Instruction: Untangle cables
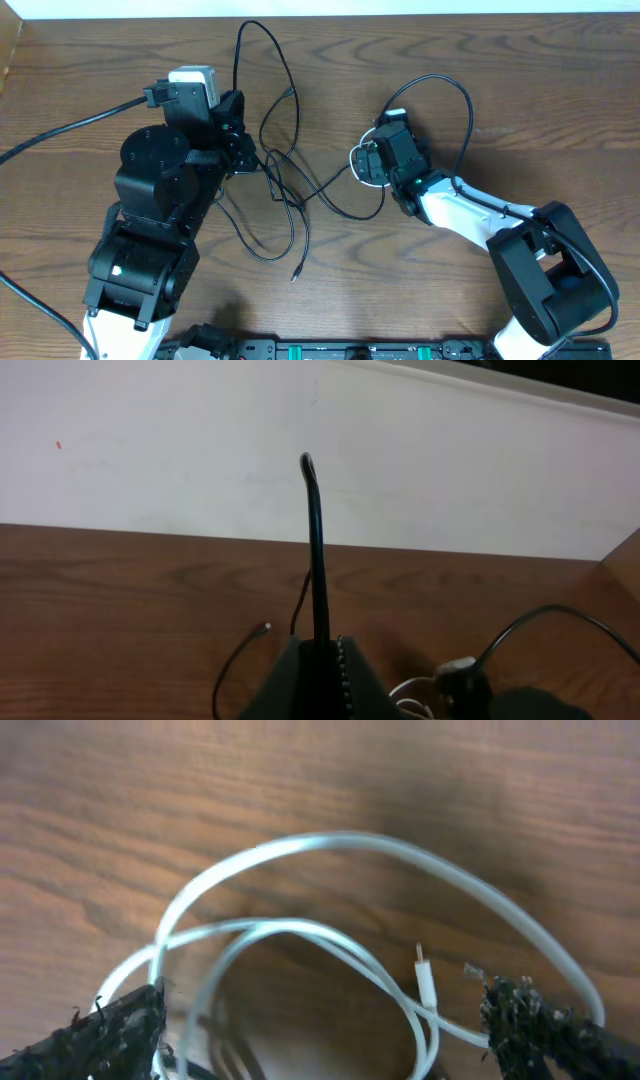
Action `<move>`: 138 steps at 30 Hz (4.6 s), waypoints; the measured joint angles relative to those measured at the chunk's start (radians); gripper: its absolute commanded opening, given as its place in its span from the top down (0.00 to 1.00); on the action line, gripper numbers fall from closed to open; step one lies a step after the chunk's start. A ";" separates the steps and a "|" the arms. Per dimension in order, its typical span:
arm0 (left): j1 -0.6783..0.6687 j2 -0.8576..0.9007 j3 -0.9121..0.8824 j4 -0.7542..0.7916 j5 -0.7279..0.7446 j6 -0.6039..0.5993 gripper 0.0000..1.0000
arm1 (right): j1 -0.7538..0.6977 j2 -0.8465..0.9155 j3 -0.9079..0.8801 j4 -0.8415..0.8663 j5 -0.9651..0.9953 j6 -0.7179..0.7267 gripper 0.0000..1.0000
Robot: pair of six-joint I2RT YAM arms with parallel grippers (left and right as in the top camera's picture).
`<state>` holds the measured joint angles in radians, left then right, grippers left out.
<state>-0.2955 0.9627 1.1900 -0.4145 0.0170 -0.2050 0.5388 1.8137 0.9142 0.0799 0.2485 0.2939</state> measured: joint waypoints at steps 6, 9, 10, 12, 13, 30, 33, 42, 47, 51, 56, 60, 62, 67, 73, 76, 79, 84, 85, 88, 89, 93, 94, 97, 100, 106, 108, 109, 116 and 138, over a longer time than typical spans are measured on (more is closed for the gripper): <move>0.000 0.000 0.000 -0.001 0.000 0.000 0.93 | 0.000 0.000 0.000 0.042 0.003 0.087 0.05; 0.000 0.000 0.000 -0.001 0.000 0.000 0.92 | 0.000 0.000 0.000 0.042 0.000 0.167 0.05; 0.000 0.000 0.000 -0.001 0.000 0.000 0.93 | 0.001 0.000 0.000 0.041 -0.002 0.198 0.04; 0.000 0.000 0.000 -0.001 0.000 0.000 0.93 | 0.001 0.000 0.000 0.042 -0.007 0.261 0.02; 0.000 0.000 0.000 -0.001 0.000 0.000 0.93 | 0.002 0.000 0.000 0.041 -0.010 0.302 0.01; 0.000 0.000 0.000 -0.001 0.000 0.000 0.93 | 0.053 0.001 0.000 0.037 -0.021 0.655 0.01; 0.000 0.000 0.000 -0.001 0.007 0.000 0.93 | 0.056 0.011 0.000 0.037 -0.020 0.680 0.01; 0.000 0.000 0.000 -0.001 0.011 0.000 0.93 | 0.062 0.094 0.007 0.128 0.003 0.698 0.06; 0.000 0.000 0.000 -0.002 0.012 0.000 0.93 | 0.062 0.144 0.019 0.219 0.011 0.698 0.22; 0.000 0.000 0.000 -0.002 0.012 0.000 0.93 | 0.062 0.164 0.022 0.233 0.009 0.702 0.89; 0.000 0.000 0.000 -0.003 0.012 0.003 0.93 | 0.062 0.187 0.020 0.237 -0.016 0.708 0.99; 0.000 0.000 0.000 -0.003 0.012 0.004 0.93 | 0.060 0.176 0.019 0.225 -0.089 0.660 0.99; 0.000 0.000 0.000 -0.003 0.012 0.004 0.93 | 0.060 0.150 0.013 0.191 -0.143 0.614 0.99; 0.000 0.000 0.000 -0.005 0.014 0.005 0.93 | 0.061 -0.055 -0.005 0.025 -0.215 0.461 0.99; 0.000 0.000 0.000 -0.005 0.015 0.014 0.93 | 0.061 -0.395 -0.003 -0.138 -0.221 0.300 0.99; 0.000 0.000 0.000 -0.005 0.015 0.019 0.93 | 0.061 -0.543 -0.002 -0.218 -0.191 0.241 0.99; 0.000 0.000 0.000 -0.005 0.015 0.019 0.93 | 0.061 -0.666 -0.002 -0.270 -0.144 0.202 0.99; 0.000 0.000 0.000 -0.006 0.015 0.019 0.93 | 0.061 -0.823 -0.002 -0.336 -0.045 0.154 0.99; 0.000 0.000 0.000 -0.007 0.015 0.019 0.93 | 0.061 -0.853 -0.002 -0.347 -0.019 0.145 0.99; 0.000 0.000 0.000 -0.009 0.015 0.019 0.90 | 0.061 -0.913 -0.002 -0.374 0.046 0.127 0.99; 0.000 0.000 0.000 -0.009 0.015 0.021 0.87 | 0.061 -0.927 -0.002 -0.381 0.063 0.120 0.99; 0.000 0.000 0.000 -0.009 0.015 0.026 0.49 | 0.061 -0.956 -0.002 -0.397 0.101 0.106 0.99; 0.000 0.000 0.000 -0.009 0.015 0.026 0.37 | 0.061 -0.958 -0.002 -0.398 0.106 0.103 0.99; 0.000 0.000 0.000 -0.009 0.019 0.022 0.08 | 0.061 -0.958 -0.002 -0.402 0.116 0.098 0.99; 0.000 0.000 0.000 -0.013 0.023 0.021 0.06 | 0.061 -0.958 -0.002 -0.409 0.120 0.095 0.99; 0.000 0.000 0.000 -0.024 0.023 0.022 0.05 | 0.061 -0.958 -0.002 -0.414 0.127 0.075 0.99; 0.000 0.000 0.000 -0.030 0.023 0.022 0.05 | 0.061 -0.958 -0.001 -0.420 0.127 0.068 0.99; 0.000 0.000 0.000 -0.032 0.023 0.022 0.05 | 0.061 -0.958 0.000 -0.420 0.127 0.063 0.99; 0.000 0.011 0.000 -0.057 0.023 0.022 0.05 | 0.061 -0.958 0.055 -0.455 0.152 0.024 0.99; 0.000 0.115 0.000 -0.071 0.026 0.022 0.05 | 0.061 -0.964 0.392 -0.616 0.171 -0.061 0.99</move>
<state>-0.2955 1.0775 1.1900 -0.4854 0.0433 -0.1829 0.5999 0.8494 1.3064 -0.5365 0.4191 0.2329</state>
